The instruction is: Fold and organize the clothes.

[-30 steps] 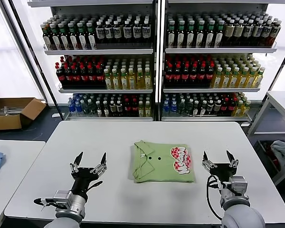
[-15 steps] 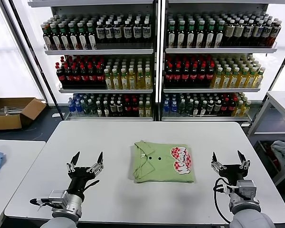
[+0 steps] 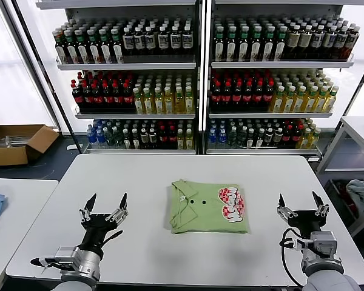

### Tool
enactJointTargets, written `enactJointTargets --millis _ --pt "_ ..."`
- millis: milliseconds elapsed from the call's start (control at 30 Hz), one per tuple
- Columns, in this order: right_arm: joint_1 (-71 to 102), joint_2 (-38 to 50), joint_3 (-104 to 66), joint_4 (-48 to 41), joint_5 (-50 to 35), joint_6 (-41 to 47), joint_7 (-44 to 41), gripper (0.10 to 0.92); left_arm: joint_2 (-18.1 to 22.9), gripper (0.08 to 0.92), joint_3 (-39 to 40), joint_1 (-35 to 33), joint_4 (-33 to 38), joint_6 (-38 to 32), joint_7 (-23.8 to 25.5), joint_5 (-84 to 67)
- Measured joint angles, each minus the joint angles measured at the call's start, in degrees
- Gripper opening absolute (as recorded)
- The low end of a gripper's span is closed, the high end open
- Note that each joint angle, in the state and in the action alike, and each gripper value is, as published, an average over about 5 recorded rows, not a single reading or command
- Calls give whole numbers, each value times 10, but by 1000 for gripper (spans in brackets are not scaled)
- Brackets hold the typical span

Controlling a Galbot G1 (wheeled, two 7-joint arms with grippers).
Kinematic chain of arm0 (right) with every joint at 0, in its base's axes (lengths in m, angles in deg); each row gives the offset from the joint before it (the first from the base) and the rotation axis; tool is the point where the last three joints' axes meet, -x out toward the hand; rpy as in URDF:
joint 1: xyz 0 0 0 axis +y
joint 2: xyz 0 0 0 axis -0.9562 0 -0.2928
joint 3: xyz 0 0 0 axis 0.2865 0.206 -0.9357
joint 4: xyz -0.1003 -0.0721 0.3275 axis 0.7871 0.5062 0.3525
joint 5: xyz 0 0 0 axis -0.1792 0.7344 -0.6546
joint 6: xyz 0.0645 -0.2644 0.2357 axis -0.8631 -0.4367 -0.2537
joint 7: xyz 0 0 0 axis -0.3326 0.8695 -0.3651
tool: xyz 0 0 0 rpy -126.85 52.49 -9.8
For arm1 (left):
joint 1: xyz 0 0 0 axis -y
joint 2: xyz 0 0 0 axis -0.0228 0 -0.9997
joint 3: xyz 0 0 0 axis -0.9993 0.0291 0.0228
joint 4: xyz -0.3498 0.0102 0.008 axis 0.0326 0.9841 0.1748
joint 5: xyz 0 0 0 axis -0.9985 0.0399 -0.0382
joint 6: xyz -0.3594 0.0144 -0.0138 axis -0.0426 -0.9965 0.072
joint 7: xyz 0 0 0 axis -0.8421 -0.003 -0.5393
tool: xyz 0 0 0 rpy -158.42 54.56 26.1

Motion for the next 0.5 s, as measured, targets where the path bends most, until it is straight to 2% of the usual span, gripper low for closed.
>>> enactJointTargets --millis 500 --pt "21 -42 -4 -11 25 -10 -18 823 13 823 22 3 0 6 9 11"
